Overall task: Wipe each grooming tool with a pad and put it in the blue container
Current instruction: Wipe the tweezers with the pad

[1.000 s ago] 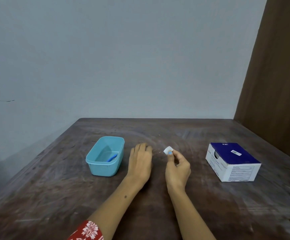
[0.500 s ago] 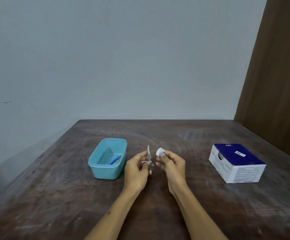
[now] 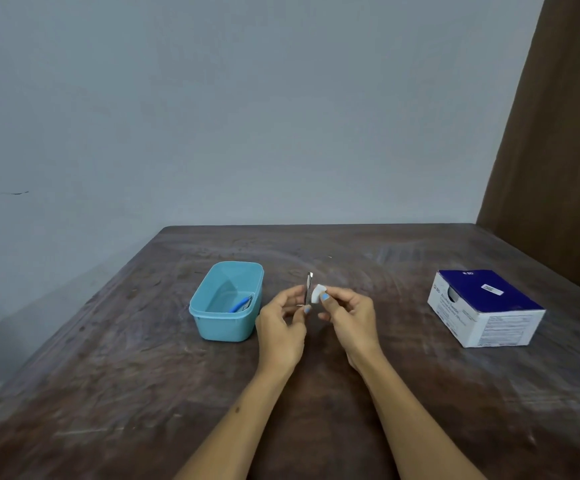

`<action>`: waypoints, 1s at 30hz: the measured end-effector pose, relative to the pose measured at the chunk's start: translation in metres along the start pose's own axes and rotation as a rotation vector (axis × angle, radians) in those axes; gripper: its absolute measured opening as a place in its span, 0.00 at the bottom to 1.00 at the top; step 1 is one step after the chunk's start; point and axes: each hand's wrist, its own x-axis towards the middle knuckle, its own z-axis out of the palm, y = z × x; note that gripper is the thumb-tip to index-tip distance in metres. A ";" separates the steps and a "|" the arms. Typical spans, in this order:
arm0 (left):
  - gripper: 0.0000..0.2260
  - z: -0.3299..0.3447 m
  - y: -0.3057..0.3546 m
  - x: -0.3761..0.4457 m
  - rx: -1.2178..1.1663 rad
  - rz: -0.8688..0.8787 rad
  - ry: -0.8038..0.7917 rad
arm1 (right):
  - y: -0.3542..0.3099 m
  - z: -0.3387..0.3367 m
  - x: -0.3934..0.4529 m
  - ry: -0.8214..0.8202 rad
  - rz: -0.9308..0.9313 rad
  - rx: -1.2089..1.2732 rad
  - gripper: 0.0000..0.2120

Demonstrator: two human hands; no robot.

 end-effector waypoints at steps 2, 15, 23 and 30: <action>0.16 0.001 0.000 0.000 -0.006 -0.001 -0.010 | -0.002 -0.001 -0.002 -0.022 -0.023 -0.039 0.10; 0.21 -0.001 -0.001 0.000 -0.026 -0.019 -0.052 | 0.004 -0.002 -0.004 -0.069 -0.065 -0.138 0.10; 0.14 0.000 0.000 0.000 -0.058 -0.055 -0.048 | 0.000 0.001 -0.006 -0.037 -0.046 -0.010 0.13; 0.17 -0.001 0.002 -0.001 -0.121 -0.060 -0.080 | -0.004 -0.002 -0.007 -0.030 -0.040 0.012 0.12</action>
